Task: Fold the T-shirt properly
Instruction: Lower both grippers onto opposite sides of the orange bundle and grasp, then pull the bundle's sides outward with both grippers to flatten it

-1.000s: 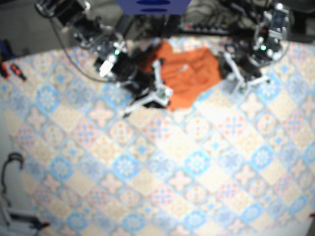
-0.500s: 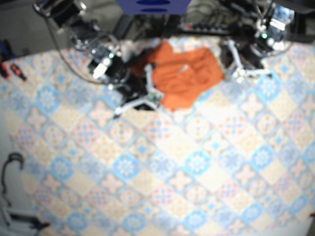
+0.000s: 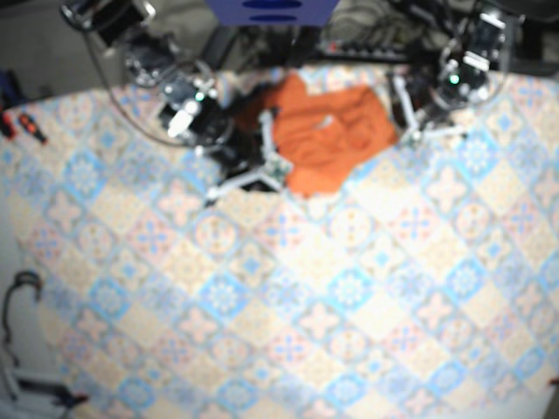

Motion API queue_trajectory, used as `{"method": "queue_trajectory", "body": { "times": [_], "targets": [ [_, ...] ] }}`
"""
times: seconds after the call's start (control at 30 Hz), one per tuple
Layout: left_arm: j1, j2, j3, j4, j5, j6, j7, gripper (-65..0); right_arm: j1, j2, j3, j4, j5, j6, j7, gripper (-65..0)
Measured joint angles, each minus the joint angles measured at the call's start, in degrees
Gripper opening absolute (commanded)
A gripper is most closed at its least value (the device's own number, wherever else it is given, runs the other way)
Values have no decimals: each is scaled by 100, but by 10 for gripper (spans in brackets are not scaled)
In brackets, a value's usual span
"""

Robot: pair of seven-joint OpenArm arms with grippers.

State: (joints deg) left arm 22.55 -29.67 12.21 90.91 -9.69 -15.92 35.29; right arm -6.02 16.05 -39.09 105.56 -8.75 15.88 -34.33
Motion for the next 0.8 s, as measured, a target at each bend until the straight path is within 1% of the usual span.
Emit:
{"method": "queue_trajectory", "body": {
  "times": [0.13, 0.2, 0.3, 0.43, 0.53, 0.63, 0.8],
  "targets": [
    [-33, 146, 28, -7, 96, 79, -17, -650, -37, 15, 0, -2, -22, -4, -20, -598],
    [-151, 188, 37, -15, 101, 61, 76, -650, -52, 15, 0, -2, -24, -4, -2, -598],
    [-345, 319, 48, -122, 114, 70, 70, -650, -92, 15, 0, -4, -20, 0, -35, -598],
    [-533, 385, 66, -186, 92, 48, 74, -650, -96, 20, 0, -4, -24, -2, -26, -598],
    [-686, 400, 85, -216, 94, 46, 149, -650, -96, 15, 0, -4, -22, -2, -13, -598],
    [-813, 409, 101, -227, 68, 2, 361, -650, -120, 13, 0, -4, -22, -4, -20, -598],
    [-1143, 608, 96, -402, 105, 17, 433, -650, -157, 11, 0, -4, -22, 0, -20, -598]
  ]
}}
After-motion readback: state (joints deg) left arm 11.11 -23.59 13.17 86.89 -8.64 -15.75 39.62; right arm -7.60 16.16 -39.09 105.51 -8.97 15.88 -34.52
